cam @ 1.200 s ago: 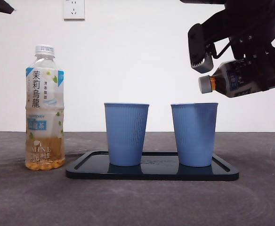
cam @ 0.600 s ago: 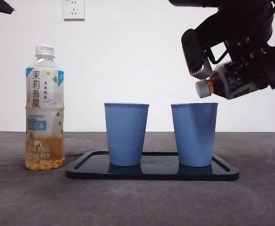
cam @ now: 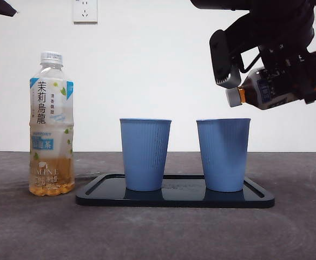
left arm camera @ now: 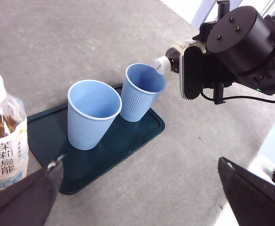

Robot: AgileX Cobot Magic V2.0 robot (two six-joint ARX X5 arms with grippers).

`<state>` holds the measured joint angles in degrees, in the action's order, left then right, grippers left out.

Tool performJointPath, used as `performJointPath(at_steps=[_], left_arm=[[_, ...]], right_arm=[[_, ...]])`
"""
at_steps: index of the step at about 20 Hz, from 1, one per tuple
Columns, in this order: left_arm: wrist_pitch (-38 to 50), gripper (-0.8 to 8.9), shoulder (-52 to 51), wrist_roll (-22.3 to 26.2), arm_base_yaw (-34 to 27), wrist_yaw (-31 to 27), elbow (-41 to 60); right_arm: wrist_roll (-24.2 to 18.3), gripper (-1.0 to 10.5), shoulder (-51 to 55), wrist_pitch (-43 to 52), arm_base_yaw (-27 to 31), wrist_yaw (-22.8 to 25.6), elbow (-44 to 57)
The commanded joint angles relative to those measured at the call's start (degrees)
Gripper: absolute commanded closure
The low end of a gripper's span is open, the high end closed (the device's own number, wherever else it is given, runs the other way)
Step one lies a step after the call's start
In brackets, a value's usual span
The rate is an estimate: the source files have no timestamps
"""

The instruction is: Pour the drink into the cup

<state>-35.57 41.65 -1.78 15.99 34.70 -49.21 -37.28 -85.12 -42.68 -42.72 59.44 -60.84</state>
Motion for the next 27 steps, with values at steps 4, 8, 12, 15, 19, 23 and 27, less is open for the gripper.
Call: performJointPath(at_steps=[4,8,12,15,19,23,27], left_arm=[[0.4,2.86,0.3,0.7,0.2,0.2,-1.0],[0.4,2.86,0.3,0.7,0.2,0.2,-1.0],[-0.4,2.86,0.3,0.7,0.2,0.2,-1.0],[-2.5,2.86,0.3,0.7,0.2,0.2,-1.0],[-2.7,2.86,0.3,0.7,0.2,0.2,-1.0],[-2.6,2.86,0.3,0.7,0.2,0.2,-1.0],[-2.6,2.86,0.3,0.8,0.2,0.2,-1.0]], right_arm=[[23.3,8.1,7.8,-1.2,0.9,-15.3,-1.8],[35.8,8.1,19.2,8.5,6.4,-30.0,4.0],[40.4,8.1,32.0,30.7,11.4,-35.8,19.1],[41.2,8.1,35.5,46.1,15.0,-40.3,27.9],[43.1,8.1,32.5,60.3,21.2,-49.5,35.4],[43.4,8.1,25.4,72.7,26.4,-54.1,38.7],[44.4,8.1,19.5,79.5,28.9,-57.6,38.8]])
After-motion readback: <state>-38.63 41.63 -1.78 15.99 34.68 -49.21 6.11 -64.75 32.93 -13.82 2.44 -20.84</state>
